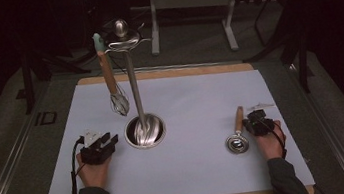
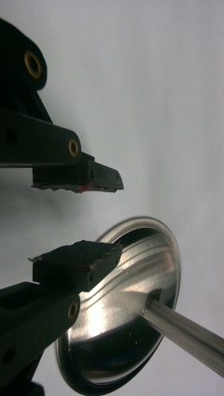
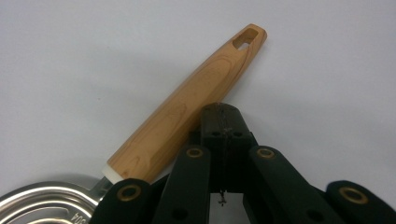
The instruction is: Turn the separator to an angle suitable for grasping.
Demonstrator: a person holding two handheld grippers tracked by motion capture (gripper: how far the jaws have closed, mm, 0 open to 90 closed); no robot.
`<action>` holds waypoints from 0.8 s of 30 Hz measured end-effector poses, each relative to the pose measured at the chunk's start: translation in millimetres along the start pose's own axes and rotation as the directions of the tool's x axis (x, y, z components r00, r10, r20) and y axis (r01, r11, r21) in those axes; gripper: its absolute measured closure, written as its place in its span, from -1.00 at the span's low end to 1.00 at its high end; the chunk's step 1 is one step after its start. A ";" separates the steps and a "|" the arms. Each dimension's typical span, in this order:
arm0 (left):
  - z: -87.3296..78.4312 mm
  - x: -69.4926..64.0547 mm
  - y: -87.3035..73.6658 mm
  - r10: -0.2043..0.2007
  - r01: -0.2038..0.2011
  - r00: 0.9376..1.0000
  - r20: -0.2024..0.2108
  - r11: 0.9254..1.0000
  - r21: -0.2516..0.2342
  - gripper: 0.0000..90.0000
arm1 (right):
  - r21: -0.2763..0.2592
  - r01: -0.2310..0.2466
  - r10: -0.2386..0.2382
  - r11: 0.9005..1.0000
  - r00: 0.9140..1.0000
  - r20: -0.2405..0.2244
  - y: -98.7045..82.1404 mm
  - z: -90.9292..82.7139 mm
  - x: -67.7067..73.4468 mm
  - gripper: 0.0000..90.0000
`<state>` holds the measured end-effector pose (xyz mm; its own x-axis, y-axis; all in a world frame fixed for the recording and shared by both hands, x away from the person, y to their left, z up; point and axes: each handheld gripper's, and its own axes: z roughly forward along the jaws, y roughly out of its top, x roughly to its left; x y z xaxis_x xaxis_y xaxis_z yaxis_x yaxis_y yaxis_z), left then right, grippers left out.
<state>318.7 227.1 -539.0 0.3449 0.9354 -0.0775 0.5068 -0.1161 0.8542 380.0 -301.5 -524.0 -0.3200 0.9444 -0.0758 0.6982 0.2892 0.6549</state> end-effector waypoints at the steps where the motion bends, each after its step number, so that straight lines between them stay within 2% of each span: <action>1: 0.0 0.0 0.0 0.000 0.000 1.000 0.000 1.000 0.000 0.40 | -0.001 0.005 -0.005 1.000 1.000 -0.002 0.3 0.3 0.5 1.00; 20: 0.5 -1.0 0.1 0.007 -0.007 1.000 -0.005 1.000 0.002 0.40 | -0.002 0.017 -0.017 1.000 1.000 -0.011 1.4 1.1 6.3 1.00; 24: 0.4 -1.0 0.1 0.008 -0.008 1.000 -0.004 1.000 0.003 0.40 | -0.004 0.010 -0.010 1.000 0.999 -0.036 1.7 1.0 8.1 1.00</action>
<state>318.7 226.0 -539.1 0.3456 0.9359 -0.0684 0.5062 -0.1246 0.8534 379.2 -293.2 -524.3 -0.3500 0.9351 -0.0552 0.6924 0.2979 0.6571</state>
